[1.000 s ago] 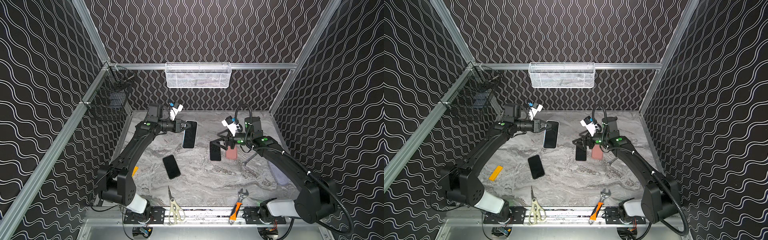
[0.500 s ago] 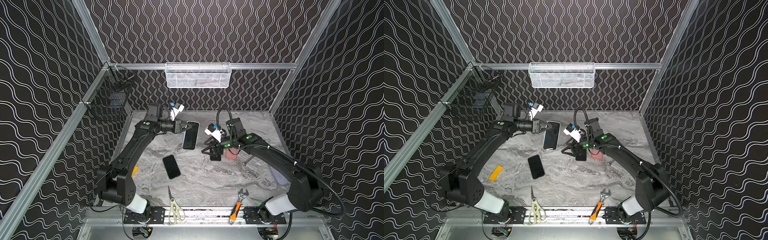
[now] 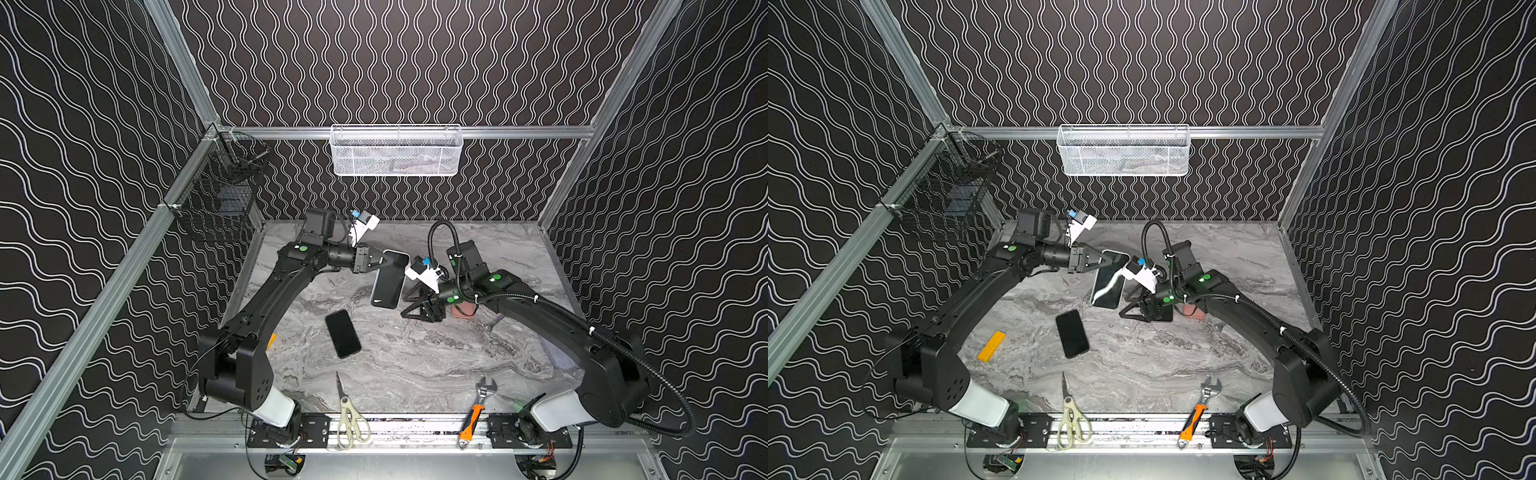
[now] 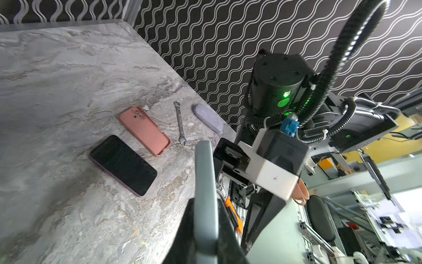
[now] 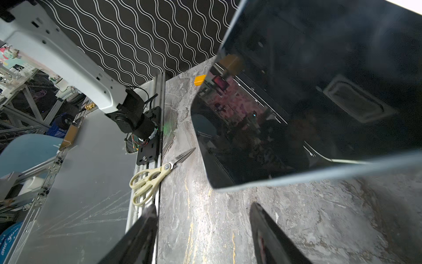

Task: Take the phone out of the phone case
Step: Remove the phone case from the phone.

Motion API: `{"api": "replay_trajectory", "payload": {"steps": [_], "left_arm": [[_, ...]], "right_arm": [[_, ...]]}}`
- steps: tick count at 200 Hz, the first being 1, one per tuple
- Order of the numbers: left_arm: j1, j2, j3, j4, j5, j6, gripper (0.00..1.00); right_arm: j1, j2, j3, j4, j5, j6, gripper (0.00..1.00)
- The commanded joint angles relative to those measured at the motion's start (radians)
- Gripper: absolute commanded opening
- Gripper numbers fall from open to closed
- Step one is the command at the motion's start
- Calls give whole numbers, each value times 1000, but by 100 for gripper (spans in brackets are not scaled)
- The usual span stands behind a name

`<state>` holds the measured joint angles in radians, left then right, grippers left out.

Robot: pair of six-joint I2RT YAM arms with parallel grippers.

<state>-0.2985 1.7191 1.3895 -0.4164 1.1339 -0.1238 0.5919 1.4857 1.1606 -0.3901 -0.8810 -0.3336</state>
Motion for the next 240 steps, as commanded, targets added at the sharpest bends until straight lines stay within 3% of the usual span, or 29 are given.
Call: {"api": "replay_trajectory", "payload": {"steps": [1,146,177,240], "left_arm": [[-24,12,22,27,66,37,0],[-57,8,33,27,171,66,0],[-60,12,38,27,162,62,0],[-61,34,65,27,177,44,0]], "right_arm": [[7,-12,1,-36,-23,-26,64],[47,-21,-25,-30,8,-7,53],[48,-25,-25,-41,7,-12,45],[49,-39,-38,-46,-9,-9,21]]}}
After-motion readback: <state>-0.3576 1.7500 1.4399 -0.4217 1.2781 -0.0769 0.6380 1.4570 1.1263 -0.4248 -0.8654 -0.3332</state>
